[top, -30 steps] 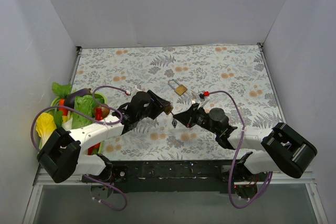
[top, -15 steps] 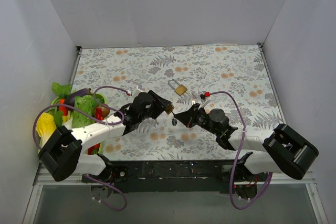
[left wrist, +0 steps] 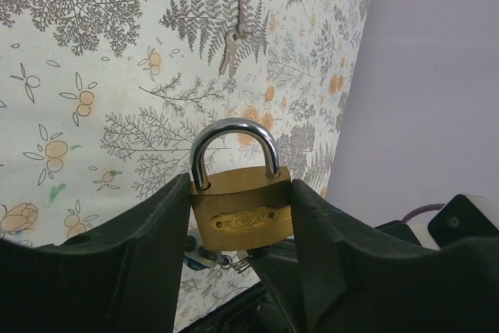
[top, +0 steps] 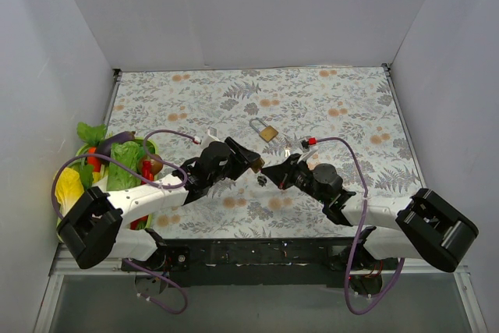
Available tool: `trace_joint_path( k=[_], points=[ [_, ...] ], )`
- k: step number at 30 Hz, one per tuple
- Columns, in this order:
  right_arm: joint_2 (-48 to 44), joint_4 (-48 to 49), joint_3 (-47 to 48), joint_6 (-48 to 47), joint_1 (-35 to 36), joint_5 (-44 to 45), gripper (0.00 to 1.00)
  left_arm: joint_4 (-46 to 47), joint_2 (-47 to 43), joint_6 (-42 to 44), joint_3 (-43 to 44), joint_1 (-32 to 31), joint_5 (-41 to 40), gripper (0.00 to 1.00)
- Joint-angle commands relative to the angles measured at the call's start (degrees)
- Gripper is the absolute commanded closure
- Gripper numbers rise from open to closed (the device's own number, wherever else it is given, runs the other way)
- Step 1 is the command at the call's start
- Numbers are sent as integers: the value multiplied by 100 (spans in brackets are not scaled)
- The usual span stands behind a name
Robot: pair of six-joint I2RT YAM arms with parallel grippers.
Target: Unlock with the key
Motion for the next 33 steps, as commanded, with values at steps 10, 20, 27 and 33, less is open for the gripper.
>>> trace_joint_path(
  k=[10, 20, 27, 33],
  points=[
    [19, 661, 99, -87, -36, 526, 99, 279, -122, -2967, -15, -257, 737, 100],
    [274, 898, 12, -429, -27, 675, 99, 279, -8, -2993, 144, -415, 667, 100],
    [301, 1153, -24, -824, 26, 623, 99, 446, 361, -3054, 319, -617, 693, 100],
    [222, 996, -24, -992, 70, 675, 99, 472, 441, -3037, 416, -705, 684, 100]
  ],
)
